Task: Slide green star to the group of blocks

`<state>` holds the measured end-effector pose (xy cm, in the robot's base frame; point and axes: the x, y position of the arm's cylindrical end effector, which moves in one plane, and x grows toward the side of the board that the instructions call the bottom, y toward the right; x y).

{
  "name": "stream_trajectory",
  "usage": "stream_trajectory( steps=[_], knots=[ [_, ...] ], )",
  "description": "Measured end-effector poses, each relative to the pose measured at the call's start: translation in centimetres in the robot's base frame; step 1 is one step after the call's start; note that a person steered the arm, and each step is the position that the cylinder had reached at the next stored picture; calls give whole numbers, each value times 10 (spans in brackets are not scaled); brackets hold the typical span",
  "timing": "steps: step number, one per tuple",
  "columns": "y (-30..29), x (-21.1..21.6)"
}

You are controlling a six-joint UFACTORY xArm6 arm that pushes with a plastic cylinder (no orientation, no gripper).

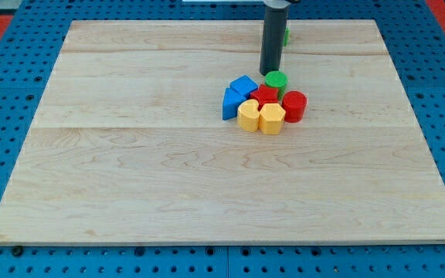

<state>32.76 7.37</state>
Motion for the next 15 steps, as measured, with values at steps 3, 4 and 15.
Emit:
stream_trajectory(
  steps=[3, 4, 15],
  knots=[
    [64, -31],
    [111, -60],
    [7, -45]
  ],
)
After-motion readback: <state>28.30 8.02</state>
